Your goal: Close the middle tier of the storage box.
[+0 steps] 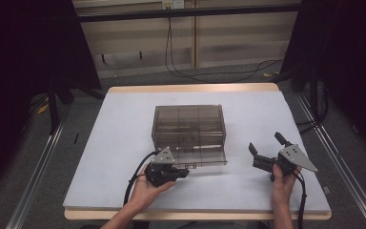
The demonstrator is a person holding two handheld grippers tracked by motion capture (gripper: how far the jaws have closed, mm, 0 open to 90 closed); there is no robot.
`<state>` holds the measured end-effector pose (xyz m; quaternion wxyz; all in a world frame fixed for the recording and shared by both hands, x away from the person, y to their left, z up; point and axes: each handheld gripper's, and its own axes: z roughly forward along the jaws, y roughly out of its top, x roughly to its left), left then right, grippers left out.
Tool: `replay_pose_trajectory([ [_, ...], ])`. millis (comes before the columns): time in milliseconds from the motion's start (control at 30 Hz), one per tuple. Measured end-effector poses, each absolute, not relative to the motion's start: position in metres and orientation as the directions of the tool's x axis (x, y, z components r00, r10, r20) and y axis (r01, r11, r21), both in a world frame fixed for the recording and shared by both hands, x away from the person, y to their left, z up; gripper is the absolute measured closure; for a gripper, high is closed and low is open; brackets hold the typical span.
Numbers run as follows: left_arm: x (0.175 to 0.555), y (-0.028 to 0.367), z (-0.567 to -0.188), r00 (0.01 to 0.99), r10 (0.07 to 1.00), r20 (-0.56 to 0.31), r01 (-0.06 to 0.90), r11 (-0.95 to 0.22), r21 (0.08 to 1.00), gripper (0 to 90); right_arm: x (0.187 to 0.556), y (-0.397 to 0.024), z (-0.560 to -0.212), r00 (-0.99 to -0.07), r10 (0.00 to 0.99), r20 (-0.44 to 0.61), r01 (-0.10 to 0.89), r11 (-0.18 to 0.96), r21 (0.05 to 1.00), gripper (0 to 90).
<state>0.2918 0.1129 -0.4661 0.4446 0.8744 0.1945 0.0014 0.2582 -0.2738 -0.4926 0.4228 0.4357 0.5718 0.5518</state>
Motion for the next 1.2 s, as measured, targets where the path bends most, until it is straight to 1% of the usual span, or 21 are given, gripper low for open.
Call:
replay_pose_trajectory([
  [133,0.2913,0.1151,-0.4665,0.919,0.352,-0.179,0.35,-0.515,0.782,90.0,0.2582,-0.2738,-0.4926,-0.263,0.965,-0.003,0.031,0.012,0.999,0.0],
  [400,0.292,0.1142,-0.466,0.923,0.352,-0.157,0.333,-0.524,0.784,90.0,0.2582,-0.2737,-0.4926,-0.263,0.965,-0.004,0.031,0.012,0.999,0.0],
  [1033,0.2939,0.1126,-0.4664,0.921,0.357,-0.158,0.333,-0.508,0.794,90.0,0.2583,-0.2738,-0.4926,-0.263,0.965,-0.004,0.031,0.013,0.999,0.0],
  [1200,0.2957,0.1131,-0.4659,0.922,0.361,-0.142,0.324,-0.514,0.794,90.0,0.2583,-0.2737,-0.4926,-0.263,0.965,-0.003,0.032,0.012,0.999,0.0],
])
